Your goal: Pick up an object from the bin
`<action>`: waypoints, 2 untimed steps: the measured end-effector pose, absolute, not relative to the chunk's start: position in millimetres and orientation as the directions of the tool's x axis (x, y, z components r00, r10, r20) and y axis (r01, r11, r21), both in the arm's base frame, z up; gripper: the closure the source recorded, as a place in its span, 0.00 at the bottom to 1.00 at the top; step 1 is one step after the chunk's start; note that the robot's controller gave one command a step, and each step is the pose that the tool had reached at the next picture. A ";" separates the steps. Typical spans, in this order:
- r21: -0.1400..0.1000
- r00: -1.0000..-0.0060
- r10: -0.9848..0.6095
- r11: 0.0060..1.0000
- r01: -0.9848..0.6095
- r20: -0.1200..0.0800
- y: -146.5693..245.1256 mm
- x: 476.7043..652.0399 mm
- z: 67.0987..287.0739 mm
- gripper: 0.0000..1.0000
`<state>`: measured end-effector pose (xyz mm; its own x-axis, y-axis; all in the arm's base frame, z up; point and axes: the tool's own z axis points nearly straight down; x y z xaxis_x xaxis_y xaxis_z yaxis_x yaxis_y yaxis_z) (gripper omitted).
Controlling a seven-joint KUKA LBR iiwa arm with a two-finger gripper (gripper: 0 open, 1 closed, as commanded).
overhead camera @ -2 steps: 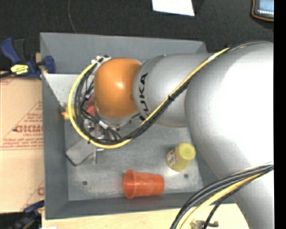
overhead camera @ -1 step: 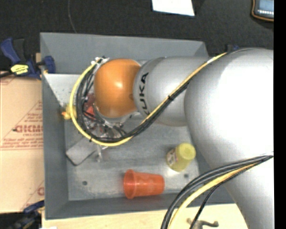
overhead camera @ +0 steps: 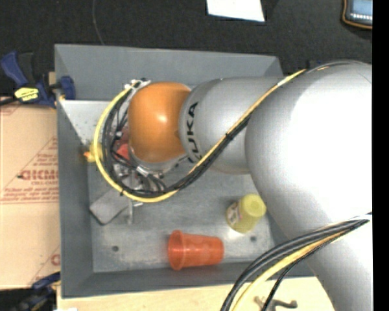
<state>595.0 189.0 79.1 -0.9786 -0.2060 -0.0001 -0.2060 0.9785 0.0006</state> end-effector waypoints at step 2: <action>0.002 -0.962 -0.274 0.962 -0.274 -0.005 186.4 601.3 76.5 1.00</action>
Offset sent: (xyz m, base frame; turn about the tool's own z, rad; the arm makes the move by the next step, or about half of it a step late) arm 0.0026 -0.0002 -0.0014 -0.0209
